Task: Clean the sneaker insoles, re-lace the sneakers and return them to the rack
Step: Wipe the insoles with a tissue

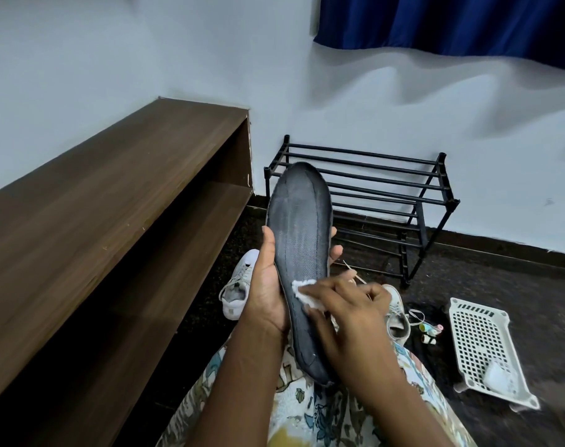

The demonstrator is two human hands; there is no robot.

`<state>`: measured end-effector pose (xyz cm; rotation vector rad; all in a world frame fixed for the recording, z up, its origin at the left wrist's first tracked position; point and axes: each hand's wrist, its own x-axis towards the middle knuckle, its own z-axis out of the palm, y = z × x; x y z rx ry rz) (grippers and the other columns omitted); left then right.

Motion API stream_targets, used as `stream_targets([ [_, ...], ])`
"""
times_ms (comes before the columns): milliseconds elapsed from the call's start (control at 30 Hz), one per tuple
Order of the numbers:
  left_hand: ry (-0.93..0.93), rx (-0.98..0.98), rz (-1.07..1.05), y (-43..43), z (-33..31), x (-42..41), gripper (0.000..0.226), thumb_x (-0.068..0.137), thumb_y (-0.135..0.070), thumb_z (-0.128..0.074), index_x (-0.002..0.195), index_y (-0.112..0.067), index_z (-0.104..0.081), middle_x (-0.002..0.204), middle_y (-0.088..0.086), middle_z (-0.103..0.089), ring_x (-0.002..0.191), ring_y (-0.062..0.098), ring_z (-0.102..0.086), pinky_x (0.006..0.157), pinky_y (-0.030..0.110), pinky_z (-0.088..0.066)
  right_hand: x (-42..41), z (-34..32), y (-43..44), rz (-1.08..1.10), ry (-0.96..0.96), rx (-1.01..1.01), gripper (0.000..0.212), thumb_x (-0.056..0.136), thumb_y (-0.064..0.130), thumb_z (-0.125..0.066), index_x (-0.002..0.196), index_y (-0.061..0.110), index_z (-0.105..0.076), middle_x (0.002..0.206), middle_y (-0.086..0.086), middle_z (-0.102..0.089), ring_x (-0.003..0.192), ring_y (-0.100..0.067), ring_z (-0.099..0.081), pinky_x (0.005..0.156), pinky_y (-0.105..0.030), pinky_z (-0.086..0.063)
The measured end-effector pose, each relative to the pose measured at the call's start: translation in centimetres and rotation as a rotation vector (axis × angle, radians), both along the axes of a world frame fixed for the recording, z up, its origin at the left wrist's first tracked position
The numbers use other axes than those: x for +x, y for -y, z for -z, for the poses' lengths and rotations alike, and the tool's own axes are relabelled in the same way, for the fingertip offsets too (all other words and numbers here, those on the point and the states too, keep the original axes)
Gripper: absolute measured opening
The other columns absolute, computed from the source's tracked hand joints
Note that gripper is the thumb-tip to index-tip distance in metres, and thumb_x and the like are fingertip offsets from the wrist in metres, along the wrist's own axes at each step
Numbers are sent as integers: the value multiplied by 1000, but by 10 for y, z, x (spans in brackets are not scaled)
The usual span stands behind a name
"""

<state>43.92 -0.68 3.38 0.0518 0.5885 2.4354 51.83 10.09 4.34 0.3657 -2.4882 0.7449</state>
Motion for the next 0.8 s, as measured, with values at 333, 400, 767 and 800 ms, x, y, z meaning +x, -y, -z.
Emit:
stream_targets([
  [333,-84,97,-35,-5,-6,0,87,88,-71,-28,143,-5,-36,131,10,-52,98,21,-61,97,55,-44,36,15,-13,-253,15,-130,22,80,25,-58,96,38,-65,99,22,-58,93,6,-57,88,-32,-27],
  [400,-102,99,16,-6,-7,1,88,86,-73,-29,143,-6,-35,135,9,-49,103,22,-60,99,54,-42,25,10,-12,-250,27,-78,24,80,24,-58,98,39,-64,99,22,-58,95,6,-56,92,-31,-24],
  [767,-157,68,174,3,-17,10,98,80,-74,-47,132,8,-44,117,25,-58,112,37,-58,99,45,-44,-20,-7,0,-222,-107,-62,21,82,22,-60,100,30,-69,98,13,-58,91,-8,-56,81,-40,-31],
  [800,-177,23,147,3,-18,12,94,82,-70,-51,129,11,-44,117,27,-58,115,37,-56,103,44,-41,-27,-12,2,-159,-116,-52,21,81,23,-60,98,31,-69,96,13,-59,89,-9,-56,78,-37,-27],
])
